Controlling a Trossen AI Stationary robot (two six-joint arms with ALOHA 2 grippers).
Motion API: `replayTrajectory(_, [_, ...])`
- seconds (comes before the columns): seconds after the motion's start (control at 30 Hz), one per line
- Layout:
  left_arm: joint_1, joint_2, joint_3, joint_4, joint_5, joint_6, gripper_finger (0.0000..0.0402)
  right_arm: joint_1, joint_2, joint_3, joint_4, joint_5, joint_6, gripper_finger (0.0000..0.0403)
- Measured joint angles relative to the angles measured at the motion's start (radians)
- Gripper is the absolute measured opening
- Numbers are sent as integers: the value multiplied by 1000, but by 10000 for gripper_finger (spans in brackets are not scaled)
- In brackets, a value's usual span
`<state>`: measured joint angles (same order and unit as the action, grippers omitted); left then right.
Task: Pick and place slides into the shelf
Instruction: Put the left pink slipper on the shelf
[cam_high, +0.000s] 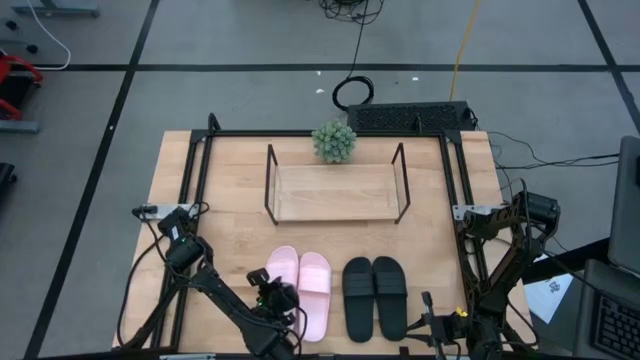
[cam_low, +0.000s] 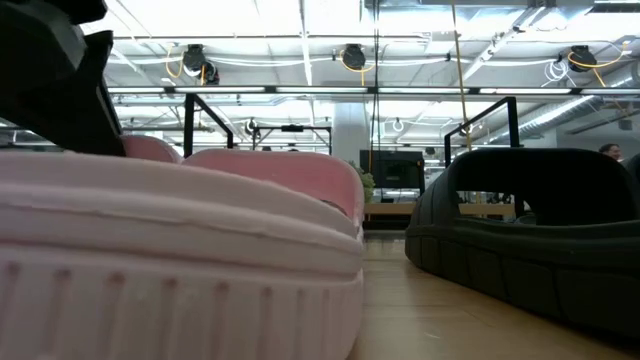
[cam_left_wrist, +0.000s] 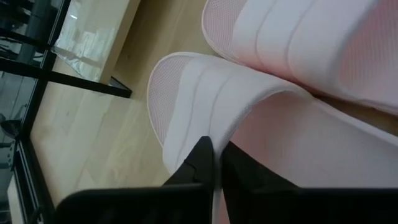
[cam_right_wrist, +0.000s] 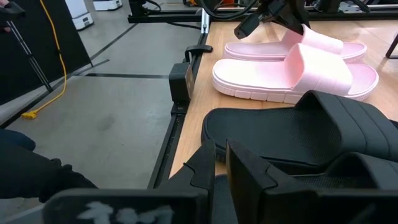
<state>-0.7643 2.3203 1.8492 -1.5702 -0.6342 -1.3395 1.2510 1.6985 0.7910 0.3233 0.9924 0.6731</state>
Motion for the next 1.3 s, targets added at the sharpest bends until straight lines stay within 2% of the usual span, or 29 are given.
replayTrajectory(0.67, [-16, 0, 87, 0, 13, 50, 1, 0, 0, 0, 0, 0, 0, 29])
replayTrajectory(1.3, [-15, 0, 92, -1, 17, 143, 0, 0, 0, 0, 0, 0, 0, 29])
